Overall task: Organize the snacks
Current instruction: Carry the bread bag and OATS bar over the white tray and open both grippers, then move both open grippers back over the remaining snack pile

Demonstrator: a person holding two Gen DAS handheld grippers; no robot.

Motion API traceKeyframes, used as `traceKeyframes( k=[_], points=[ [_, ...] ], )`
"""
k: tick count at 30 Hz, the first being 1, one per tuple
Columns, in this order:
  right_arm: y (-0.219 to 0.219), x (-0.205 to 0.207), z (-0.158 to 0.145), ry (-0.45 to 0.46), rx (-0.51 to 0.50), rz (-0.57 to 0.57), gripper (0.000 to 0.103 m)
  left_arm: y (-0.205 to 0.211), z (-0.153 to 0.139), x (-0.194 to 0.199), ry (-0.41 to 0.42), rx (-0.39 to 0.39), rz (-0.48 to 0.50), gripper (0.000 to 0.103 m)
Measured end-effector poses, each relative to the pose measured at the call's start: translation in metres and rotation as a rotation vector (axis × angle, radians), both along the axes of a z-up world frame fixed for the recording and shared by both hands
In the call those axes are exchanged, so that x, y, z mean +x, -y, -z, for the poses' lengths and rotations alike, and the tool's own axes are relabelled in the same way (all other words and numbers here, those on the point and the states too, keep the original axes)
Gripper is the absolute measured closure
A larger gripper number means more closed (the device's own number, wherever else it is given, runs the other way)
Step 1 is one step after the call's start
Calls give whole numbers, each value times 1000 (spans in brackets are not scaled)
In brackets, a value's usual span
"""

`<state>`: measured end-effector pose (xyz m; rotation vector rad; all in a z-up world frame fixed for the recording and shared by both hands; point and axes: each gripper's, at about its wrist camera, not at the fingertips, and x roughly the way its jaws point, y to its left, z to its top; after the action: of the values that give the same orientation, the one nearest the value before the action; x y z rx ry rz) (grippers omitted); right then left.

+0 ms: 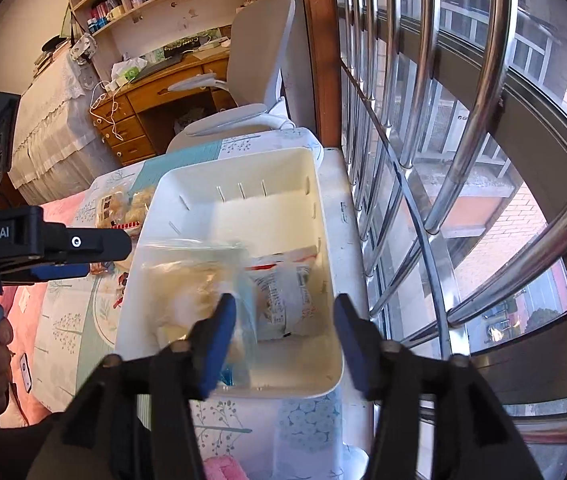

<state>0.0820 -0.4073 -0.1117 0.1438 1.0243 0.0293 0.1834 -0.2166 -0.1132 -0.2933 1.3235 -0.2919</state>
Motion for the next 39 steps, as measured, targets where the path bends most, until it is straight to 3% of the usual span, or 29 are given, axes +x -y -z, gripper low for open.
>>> traceKeyframes(
  k=[4, 13, 25, 39],
  points=[
    [-4, 1, 1, -18, 4, 4, 37, -10, 0, -2, -6, -8, -15, 10],
    [-22, 2, -3, -36, 27, 2, 30, -48, -7, -14, 35, -9, -50, 10],
    [-71, 1, -13, -43, 89, 30, 27, -134, -20, -31, 115, 36, -77, 10],
    [-162, -16, -16, -84, 128, 146, 25, -233, -27, -32, 175, 118, 44, 10]
  ],
)
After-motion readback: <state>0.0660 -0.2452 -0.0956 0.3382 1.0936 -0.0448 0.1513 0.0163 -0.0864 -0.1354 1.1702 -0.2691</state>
